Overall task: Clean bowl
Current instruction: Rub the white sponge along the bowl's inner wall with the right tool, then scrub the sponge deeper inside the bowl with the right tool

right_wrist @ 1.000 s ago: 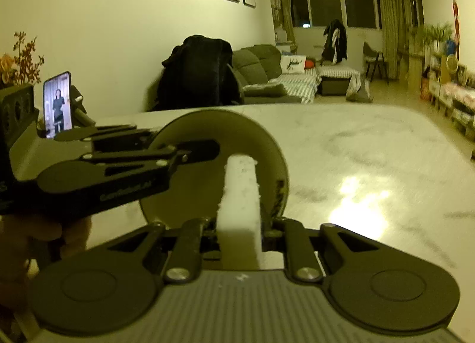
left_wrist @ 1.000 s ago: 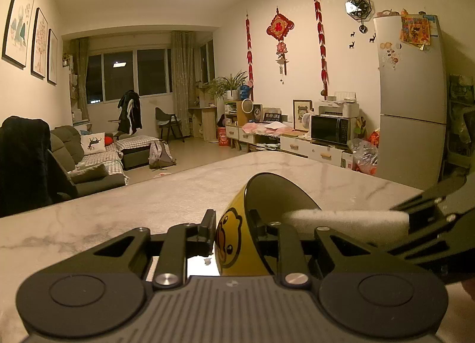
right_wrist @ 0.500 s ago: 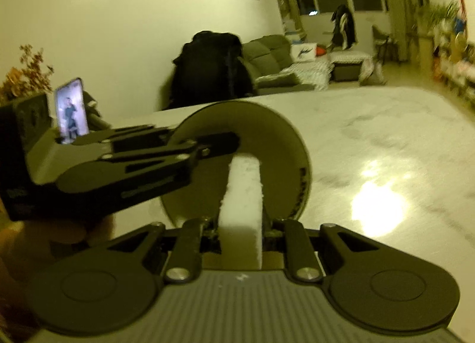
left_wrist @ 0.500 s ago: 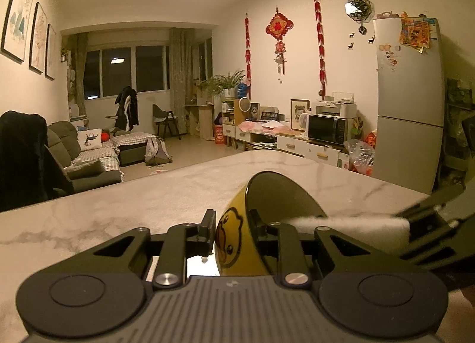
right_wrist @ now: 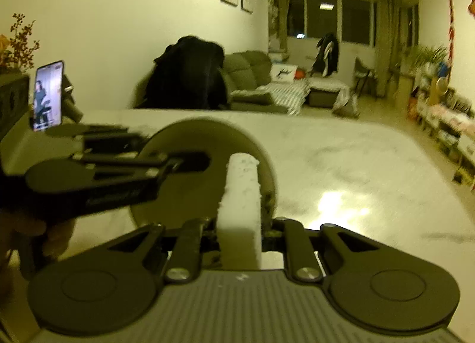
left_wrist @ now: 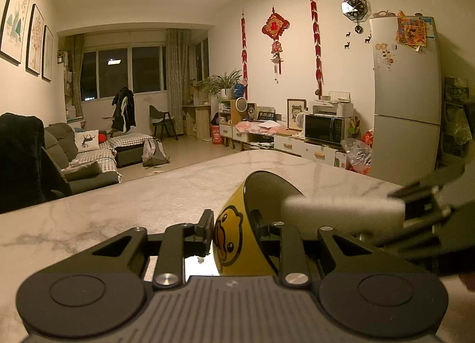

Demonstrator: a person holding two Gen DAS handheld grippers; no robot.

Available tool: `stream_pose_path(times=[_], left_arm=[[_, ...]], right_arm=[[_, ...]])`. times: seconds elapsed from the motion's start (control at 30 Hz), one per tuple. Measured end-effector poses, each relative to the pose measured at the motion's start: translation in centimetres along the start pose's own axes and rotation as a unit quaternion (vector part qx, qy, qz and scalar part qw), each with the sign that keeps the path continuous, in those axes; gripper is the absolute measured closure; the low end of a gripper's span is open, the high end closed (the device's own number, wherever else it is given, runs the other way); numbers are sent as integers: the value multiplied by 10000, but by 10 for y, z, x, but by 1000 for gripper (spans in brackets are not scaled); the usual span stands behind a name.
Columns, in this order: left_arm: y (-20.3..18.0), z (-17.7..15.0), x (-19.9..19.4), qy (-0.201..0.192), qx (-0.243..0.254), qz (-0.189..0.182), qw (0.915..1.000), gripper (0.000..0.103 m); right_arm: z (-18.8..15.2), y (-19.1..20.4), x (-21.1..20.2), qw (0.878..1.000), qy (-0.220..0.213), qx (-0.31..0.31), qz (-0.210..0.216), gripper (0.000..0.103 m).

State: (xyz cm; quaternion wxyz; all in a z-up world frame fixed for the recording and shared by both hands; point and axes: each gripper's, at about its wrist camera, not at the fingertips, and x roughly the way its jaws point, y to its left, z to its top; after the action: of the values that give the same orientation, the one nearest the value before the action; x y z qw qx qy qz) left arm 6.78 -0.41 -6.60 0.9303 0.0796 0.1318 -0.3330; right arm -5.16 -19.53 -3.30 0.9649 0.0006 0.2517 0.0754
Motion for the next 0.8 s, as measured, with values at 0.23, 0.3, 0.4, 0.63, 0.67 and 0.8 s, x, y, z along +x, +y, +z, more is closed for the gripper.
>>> stream_pose_path(times=[0.23,0.3,0.4,0.63,0.67,0.8], left_arm=[[2,1,0,46,-61,0,10000,77],[3,1,1,60,-77,-8,10000,78],[2,2,1,67,-79,-18,9999,78],[0,1,-1,37,-61,-122,9999,76],[0,1,-1,34,-52,-123,9999,76],[-1,1,-1,32,-57,-132,9999,76]], right_arm=[[-4,16,-2,9982,124,131,569,85],[-4,18,-2,9974,156,197,676,85],[-5,15,-2,9965,190,316,755,85],[-5,0,-6,9989,75,295,363,85],[-4,-1,-6,9992,53,264,301,85],[5,-3,-7,9998,-169,3,-87,85]])
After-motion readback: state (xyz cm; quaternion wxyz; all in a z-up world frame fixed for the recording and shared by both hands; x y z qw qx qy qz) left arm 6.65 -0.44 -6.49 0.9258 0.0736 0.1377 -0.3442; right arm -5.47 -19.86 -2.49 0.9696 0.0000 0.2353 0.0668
